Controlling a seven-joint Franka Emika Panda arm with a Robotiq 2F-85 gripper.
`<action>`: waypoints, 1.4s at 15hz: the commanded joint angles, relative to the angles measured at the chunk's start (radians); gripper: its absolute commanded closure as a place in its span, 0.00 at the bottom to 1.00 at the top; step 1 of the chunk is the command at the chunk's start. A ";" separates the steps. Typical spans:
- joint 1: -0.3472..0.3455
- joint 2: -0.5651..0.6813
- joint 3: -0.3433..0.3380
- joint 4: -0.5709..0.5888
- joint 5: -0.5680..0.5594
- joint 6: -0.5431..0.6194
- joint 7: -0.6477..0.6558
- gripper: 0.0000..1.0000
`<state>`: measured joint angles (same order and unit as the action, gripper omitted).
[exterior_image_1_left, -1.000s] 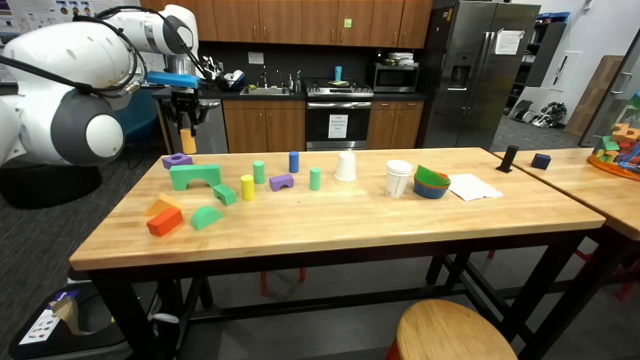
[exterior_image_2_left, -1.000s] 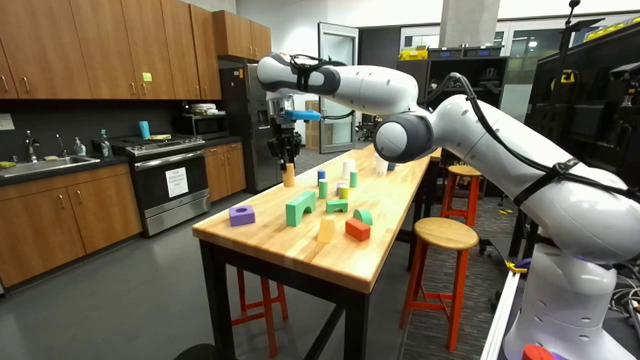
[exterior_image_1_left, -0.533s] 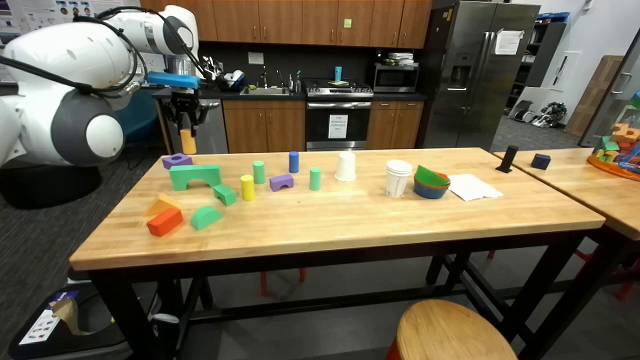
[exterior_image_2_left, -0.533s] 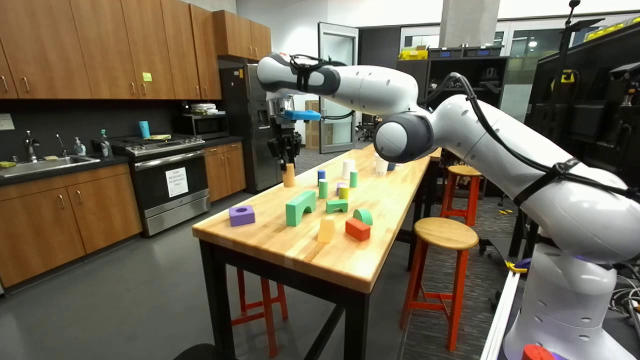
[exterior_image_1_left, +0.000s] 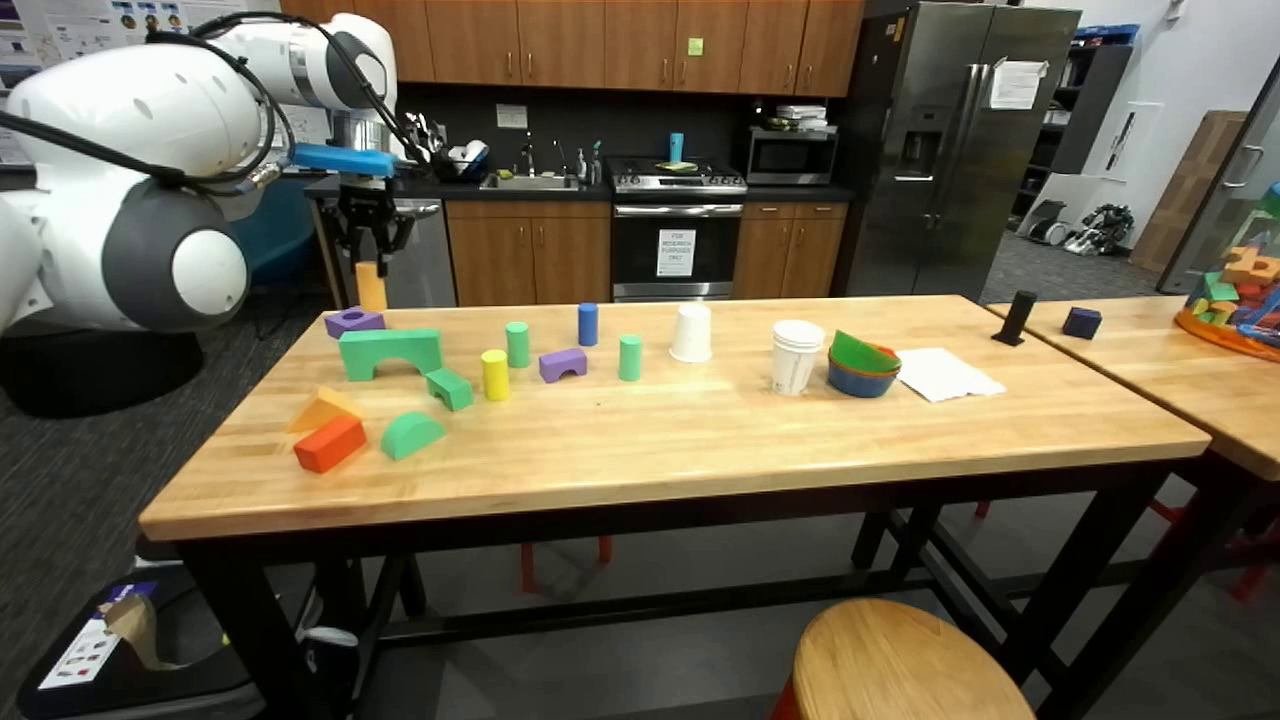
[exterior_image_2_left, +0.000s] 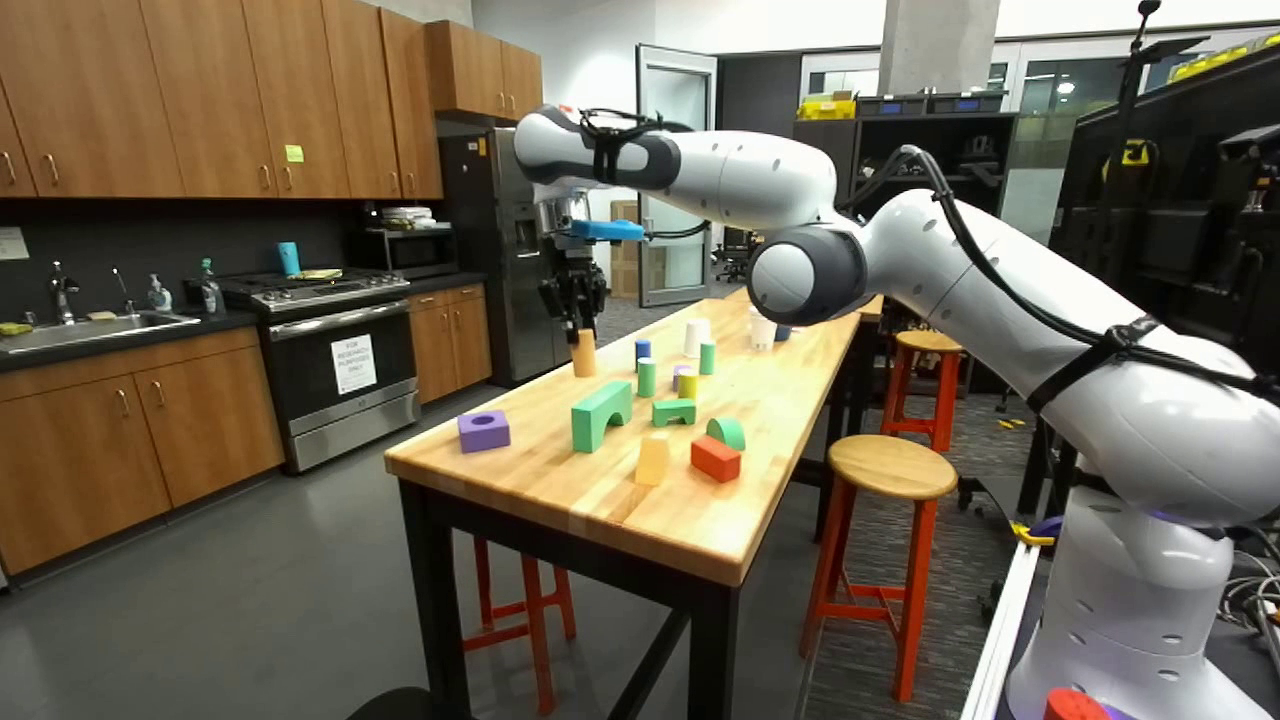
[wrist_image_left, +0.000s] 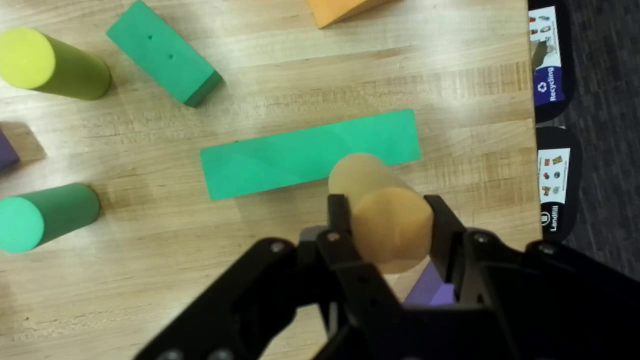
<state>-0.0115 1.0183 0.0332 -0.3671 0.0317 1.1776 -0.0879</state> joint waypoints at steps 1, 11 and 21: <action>-0.009 -0.010 0.010 0.000 0.013 -0.060 -0.011 0.85; -0.010 0.023 0.012 0.025 0.020 -0.106 0.001 0.85; 0.008 0.042 0.004 -0.016 0.005 -0.056 -0.009 0.85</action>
<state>-0.0064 1.0665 0.0350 -0.3708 0.0373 1.1034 -0.0905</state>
